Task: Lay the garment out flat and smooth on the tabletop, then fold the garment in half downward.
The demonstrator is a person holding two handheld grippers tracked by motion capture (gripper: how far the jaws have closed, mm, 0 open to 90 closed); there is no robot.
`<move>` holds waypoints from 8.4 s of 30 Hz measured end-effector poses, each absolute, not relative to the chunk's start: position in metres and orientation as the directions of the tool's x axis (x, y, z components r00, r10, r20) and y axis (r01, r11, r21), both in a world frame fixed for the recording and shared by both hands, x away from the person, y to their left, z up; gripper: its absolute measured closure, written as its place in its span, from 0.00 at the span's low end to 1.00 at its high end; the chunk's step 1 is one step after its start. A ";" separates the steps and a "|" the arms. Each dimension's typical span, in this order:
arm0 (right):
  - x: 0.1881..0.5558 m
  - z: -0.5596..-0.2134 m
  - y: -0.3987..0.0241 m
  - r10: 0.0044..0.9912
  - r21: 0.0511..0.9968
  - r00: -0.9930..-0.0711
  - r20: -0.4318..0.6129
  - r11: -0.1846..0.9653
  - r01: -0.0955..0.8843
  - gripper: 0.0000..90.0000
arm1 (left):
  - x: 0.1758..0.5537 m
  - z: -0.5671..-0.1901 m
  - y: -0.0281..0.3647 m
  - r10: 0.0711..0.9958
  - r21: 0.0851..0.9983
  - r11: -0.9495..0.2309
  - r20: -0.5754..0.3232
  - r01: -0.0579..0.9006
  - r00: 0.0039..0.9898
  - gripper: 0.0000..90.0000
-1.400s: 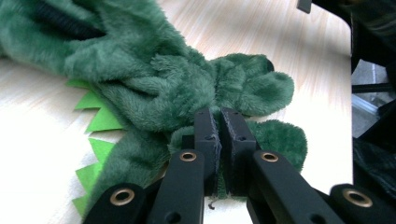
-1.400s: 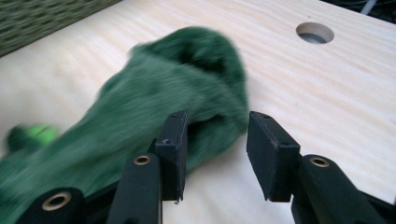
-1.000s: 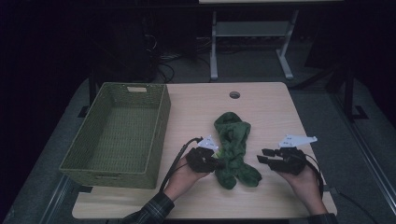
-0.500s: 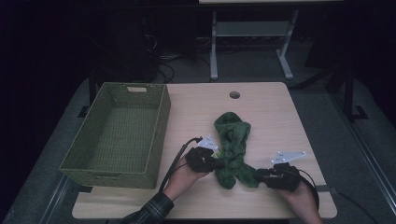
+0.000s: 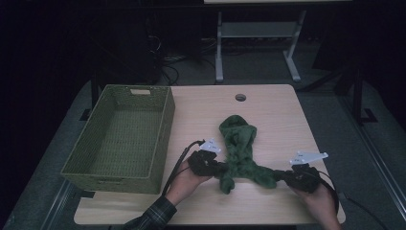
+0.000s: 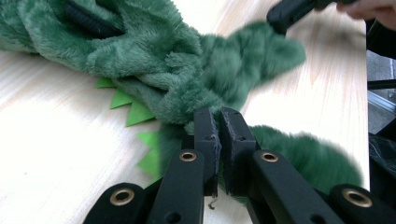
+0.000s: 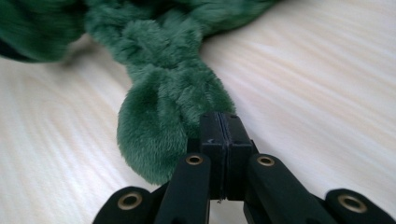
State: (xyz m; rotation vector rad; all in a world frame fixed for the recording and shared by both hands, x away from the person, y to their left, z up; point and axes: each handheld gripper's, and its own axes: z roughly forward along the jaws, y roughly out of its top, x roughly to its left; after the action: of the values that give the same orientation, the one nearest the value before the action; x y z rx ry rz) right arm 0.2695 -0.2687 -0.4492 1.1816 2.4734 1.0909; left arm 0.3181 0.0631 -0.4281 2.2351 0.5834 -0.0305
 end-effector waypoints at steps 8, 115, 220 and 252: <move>0.277 -0.454 -0.277 0.762 0.668 -0.644 0.072 0.442 0.598 0.99 | 0.320 -0.439 0.058 0.396 0.663 -0.623 -0.191 0.415 0.898 0.90; 0.502 -0.422 -0.194 0.747 0.700 -0.658 0.100 0.417 0.580 0.67 | 0.302 -0.449 0.095 0.484 0.555 -0.690 -0.125 0.465 0.866 0.92; 0.340 -0.431 -0.159 0.581 0.785 -0.813 0.034 0.488 0.382 0.90 | 0.260 -0.477 0.139 0.401 0.714 -0.641 -0.003 0.283 0.916 0.14; 0.355 -0.457 -0.141 0.594 0.694 -0.803 0.049 0.558 0.455 1.00 | 0.260 -0.477 0.139 0.403 0.716 -0.637 -0.006 0.285 0.915 0.14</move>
State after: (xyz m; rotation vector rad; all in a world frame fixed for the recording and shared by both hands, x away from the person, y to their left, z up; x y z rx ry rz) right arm 0.3546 -0.1407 -0.4571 0.8861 2.5998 1.0757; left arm 0.2596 0.1386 -0.4771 2.3005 0.4874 0.1980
